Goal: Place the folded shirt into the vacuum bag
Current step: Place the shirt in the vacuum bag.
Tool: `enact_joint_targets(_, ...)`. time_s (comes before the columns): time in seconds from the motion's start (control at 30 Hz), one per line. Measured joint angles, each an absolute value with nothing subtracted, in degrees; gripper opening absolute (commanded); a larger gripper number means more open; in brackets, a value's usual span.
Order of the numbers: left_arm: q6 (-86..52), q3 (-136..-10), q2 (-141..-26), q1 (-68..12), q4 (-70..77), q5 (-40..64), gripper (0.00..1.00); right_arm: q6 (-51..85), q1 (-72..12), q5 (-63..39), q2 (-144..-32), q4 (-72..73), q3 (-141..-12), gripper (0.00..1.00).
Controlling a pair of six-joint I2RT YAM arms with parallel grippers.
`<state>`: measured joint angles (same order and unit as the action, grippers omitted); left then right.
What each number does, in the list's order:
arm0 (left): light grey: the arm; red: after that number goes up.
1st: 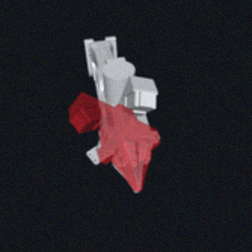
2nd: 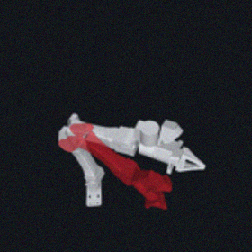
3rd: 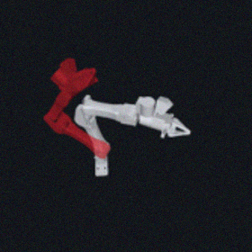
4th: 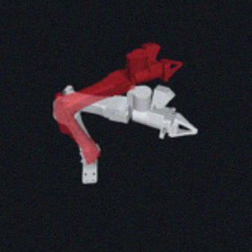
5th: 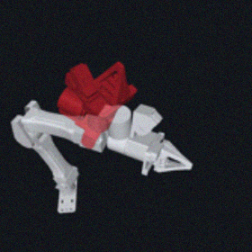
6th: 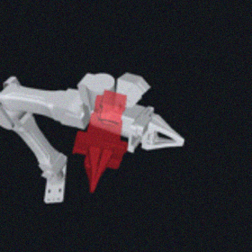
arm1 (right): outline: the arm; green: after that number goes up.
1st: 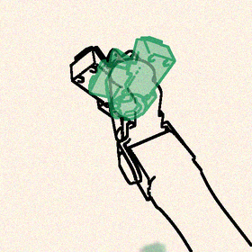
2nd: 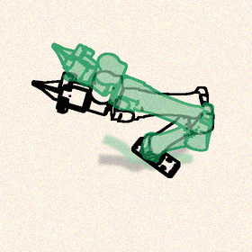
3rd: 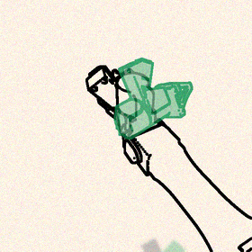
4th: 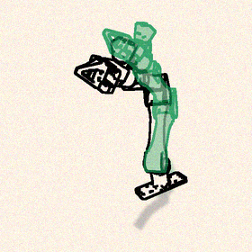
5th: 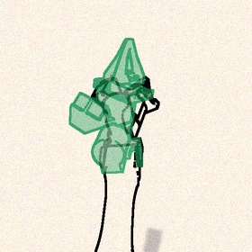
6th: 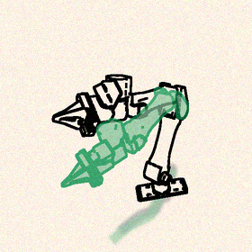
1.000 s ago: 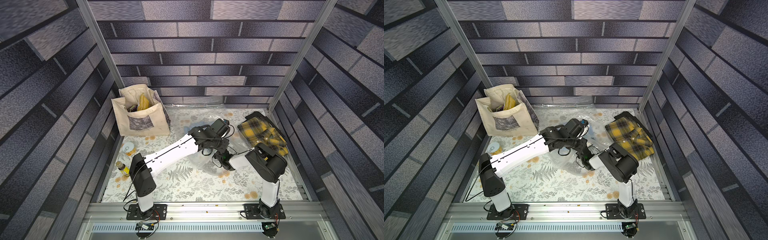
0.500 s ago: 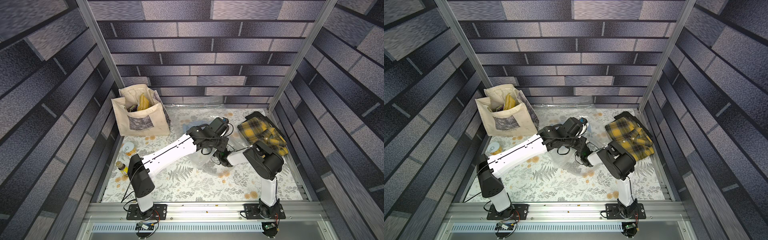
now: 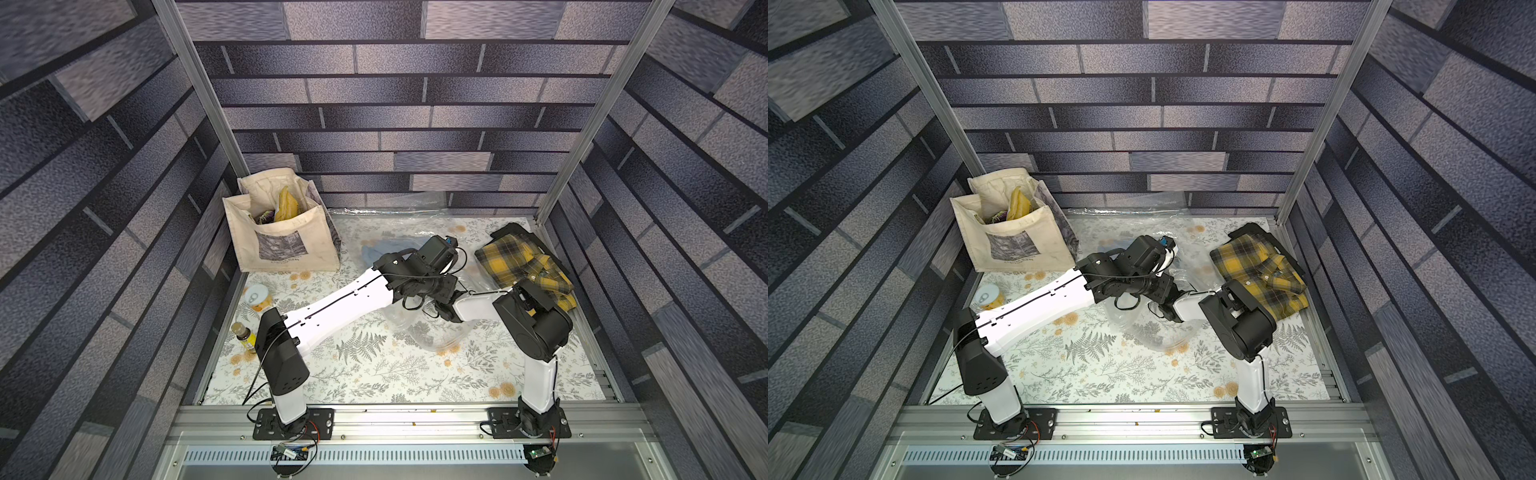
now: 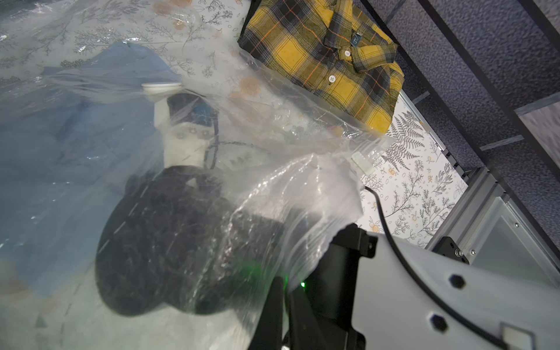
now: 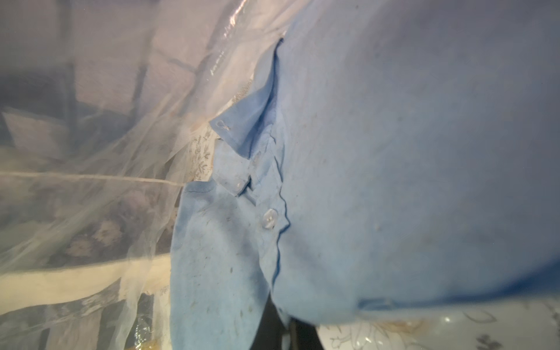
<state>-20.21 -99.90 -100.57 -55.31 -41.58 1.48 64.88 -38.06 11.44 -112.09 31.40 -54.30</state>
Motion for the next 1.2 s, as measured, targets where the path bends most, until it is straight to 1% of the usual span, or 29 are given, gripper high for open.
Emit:
enact_joint_targets(0.33,-20.21,-99.83,-100.57,-54.89,-41.56,1.65,0.09,64.58,-37.82,8.64,-112.16,31.48,-56.66,0.00)
enact_joint_targets(0.37,-20.21,-99.79,-100.55,-54.72,-41.52,1.65,0.09,64.60,-37.85,8.64,-112.18,31.35,-57.19,0.02)
enact_joint_targets(0.4,-20.21,-99.63,-100.53,-54.63,-41.41,1.63,0.09,64.62,-37.85,8.62,-112.27,31.00,-57.71,0.07)
enact_joint_targets(0.5,-20.21,-98.08,-99.96,-53.69,-40.84,1.65,0.09,65.25,-37.78,8.23,-112.97,30.68,-58.24,0.32)
enact_joint_targets(0.63,-20.23,-95.04,-98.63,-51.86,-40.38,2.68,0.08,65.39,-37.80,6.76,-113.36,27.83,-57.56,0.52)
enact_joint_targets(0.67,-20.23,-94.59,-98.30,-51.46,-40.07,3.05,0.08,65.23,-37.80,6.33,-113.36,26.92,-57.49,0.55)
enact_joint_targets(0.77,-20.21,-93.69,-97.30,-49.76,-39.79,4.29,0.08,64.40,-37.87,4.82,-113.08,24.29,-57.19,0.62)
enact_joint_targets(0.9,-20.14,-93.56,-96.38,-47.81,-39.46,5.63,0.08,64.20,-38.35,2.31,-110.50,20.64,-56.34,0.68)
enact_joint_targets(1.07,-19.90,-93.43,-95.42,-44.12,-41.43,5.72,0.09,64.14,-39.51,0.08,-105.58,11.99,-54.94,0.70)
enact_joint_targets(1.2,-19.53,-93.56,-95.59,-41.08,-40.38,4.89,0.08,63.31,-44.56,-0.36,-100.42,4.60,-55.02,0.70)
